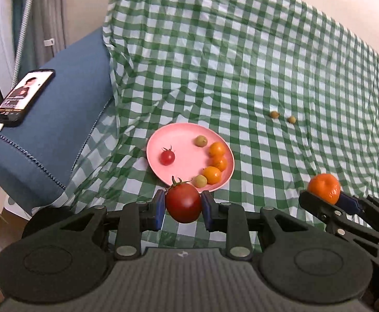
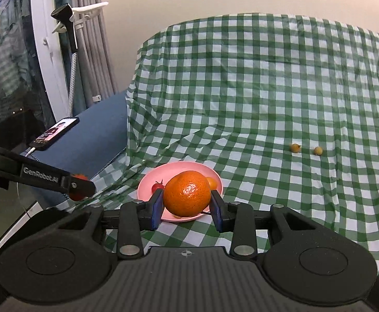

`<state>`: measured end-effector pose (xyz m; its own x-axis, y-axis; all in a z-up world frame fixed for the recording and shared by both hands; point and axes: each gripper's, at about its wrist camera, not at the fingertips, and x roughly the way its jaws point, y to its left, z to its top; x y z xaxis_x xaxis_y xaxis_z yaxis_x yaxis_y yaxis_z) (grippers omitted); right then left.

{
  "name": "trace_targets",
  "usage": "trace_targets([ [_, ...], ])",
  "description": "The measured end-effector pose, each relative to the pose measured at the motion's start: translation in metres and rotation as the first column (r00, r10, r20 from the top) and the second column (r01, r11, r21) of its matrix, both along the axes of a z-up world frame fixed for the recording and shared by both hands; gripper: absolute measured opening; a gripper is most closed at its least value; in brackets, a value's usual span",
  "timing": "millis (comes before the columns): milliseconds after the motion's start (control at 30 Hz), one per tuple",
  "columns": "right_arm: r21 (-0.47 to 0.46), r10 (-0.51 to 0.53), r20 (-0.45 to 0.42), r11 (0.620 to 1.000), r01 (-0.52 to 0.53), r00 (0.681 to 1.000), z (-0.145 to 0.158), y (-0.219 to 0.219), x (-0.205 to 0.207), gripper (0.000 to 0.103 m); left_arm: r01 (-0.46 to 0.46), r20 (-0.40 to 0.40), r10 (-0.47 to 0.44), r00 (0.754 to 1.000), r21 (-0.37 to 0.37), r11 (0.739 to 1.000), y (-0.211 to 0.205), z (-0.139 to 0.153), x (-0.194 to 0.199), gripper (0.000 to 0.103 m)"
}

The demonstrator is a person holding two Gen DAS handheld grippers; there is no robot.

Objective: Organize fruits
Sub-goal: 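Carry both fruits over the pink plate and open both tools to drop them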

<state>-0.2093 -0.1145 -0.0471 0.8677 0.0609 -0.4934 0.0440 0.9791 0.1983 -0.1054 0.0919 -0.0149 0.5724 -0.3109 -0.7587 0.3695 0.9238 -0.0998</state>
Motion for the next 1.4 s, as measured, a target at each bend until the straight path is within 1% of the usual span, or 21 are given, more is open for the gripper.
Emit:
trace_targets([
  [133,-0.008,-0.009,-0.001,1.000,0.009,1.000,0.003,0.002,-0.009,0.039,0.000,0.008,0.000,1.000,-0.022,1.000,-0.001,0.003,-0.001,0.033],
  [300,-0.019,-0.013,-0.004,1.000,0.013,1.000,0.005,0.000,-0.015,0.039,0.003,0.016,-0.003,1.000,-0.032,0.999,0.002,0.004,-0.001,0.033],
  [533,-0.032,-0.001,-0.021,1.000,0.000,1.000,-0.002,-0.004,-0.003,0.039,-0.010,0.015,0.011,1.000,-0.029,1.000,0.003,0.003,0.003,0.033],
  [633,-0.036,0.003,-0.032,0.999,-0.004,0.999,-0.005,-0.006,0.002,0.039,-0.026,0.008,0.027,1.000,-0.017,1.000,0.005,0.000,0.007,0.033],
  [900,-0.046,0.007,-0.061,0.999,-0.009,0.998,-0.012,-0.013,0.015,0.039,-0.054,-0.020,0.054,0.998,-0.012,0.998,0.010,-0.008,0.025,0.033],
  [1167,-0.026,-0.006,-0.108,1.000,0.003,0.994,-0.027,-0.026,0.046,0.039,-0.062,-0.045,0.062,0.997,0.000,0.998,0.000,-0.020,0.056,0.033],
  [1300,-0.025,0.015,-0.142,1.000,-0.019,0.990,-0.041,-0.022,0.073,0.039,-0.053,-0.084,0.053,0.995,0.000,0.999,-0.011,-0.031,0.079,0.033],
  [1400,-0.017,0.025,-0.165,0.999,-0.028,0.986,-0.051,-0.019,0.095,0.039,-0.038,-0.099,0.040,0.994,0.021,0.999,-0.021,-0.044,0.098,0.033],
])
